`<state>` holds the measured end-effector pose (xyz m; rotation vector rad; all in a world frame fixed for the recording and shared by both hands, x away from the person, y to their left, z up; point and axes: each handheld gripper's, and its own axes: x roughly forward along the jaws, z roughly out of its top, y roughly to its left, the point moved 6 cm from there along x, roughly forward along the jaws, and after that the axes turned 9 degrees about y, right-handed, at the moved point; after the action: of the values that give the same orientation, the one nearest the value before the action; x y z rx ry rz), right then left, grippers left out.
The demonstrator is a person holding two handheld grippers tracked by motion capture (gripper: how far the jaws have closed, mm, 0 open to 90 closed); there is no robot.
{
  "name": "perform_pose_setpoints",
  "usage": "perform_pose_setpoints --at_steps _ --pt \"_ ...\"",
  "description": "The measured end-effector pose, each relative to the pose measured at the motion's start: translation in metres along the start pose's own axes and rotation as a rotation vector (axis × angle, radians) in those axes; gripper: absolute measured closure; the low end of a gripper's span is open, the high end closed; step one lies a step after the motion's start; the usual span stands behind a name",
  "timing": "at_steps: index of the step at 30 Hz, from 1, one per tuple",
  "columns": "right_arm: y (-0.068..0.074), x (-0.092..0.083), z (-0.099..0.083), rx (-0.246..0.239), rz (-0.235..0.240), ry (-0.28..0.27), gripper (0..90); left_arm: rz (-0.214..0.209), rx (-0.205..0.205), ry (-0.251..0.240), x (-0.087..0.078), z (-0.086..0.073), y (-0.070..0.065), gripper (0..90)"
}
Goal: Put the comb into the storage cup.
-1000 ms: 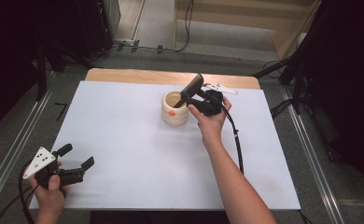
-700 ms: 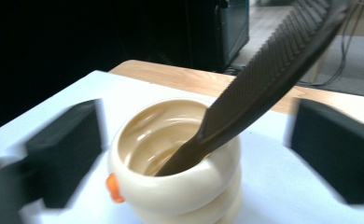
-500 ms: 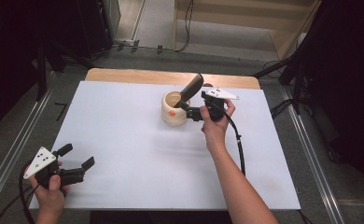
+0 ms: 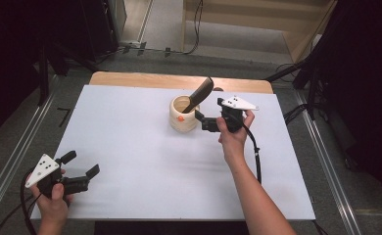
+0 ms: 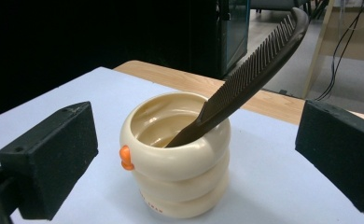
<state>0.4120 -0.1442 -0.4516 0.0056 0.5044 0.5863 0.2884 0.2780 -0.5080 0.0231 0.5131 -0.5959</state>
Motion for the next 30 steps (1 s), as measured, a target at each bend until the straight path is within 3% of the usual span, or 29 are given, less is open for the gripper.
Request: perform_pose_setpoints --at_steps 30 --pt "-0.012 -0.048 -0.032 -0.039 -0.022 -0.005 0.0 0.004 0.003 0.003 0.000 0.000 -0.001 0.0"
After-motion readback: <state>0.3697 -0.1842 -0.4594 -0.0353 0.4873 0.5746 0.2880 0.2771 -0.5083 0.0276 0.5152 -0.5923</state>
